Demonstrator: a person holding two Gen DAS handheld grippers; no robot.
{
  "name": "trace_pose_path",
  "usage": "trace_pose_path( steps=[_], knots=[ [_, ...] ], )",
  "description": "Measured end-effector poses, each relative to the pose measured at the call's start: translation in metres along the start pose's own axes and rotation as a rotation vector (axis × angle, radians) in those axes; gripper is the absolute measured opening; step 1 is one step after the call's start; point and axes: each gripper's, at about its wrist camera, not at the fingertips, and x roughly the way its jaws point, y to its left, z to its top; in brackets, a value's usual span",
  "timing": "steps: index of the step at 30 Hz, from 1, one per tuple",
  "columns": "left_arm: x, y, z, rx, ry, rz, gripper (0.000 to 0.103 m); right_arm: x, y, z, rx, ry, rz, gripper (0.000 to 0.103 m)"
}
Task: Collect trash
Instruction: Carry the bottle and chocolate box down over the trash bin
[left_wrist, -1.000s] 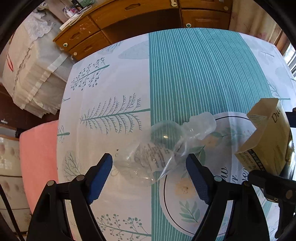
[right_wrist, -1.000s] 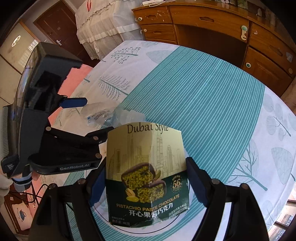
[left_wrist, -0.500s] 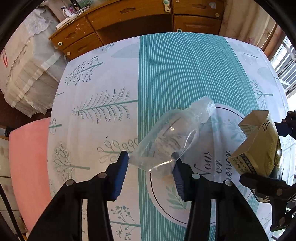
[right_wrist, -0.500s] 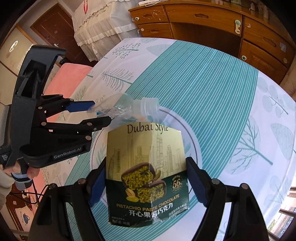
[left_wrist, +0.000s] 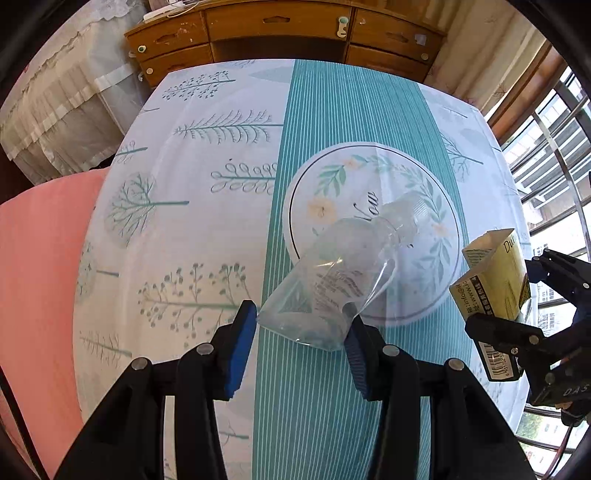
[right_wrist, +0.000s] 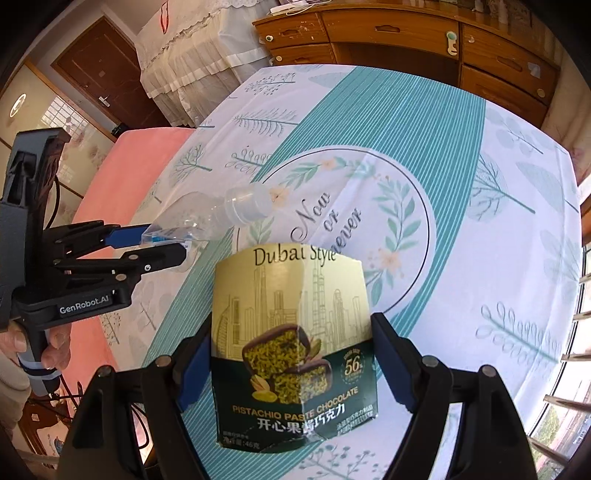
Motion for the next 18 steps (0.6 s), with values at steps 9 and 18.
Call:
trace_pose_path(
  steps=[9,18],
  knots=[
    [-0.066,0.017,-0.122,0.037,-0.068,-0.078,0.045,-0.029,0.077,-0.101,0.101,-0.065,-0.043,0.08],
    [-0.115,0.056,-0.266,0.088,-0.087,-0.134,0.045,-0.031,0.178,-0.234,0.199,-0.099,-0.04,0.08]
  ],
)
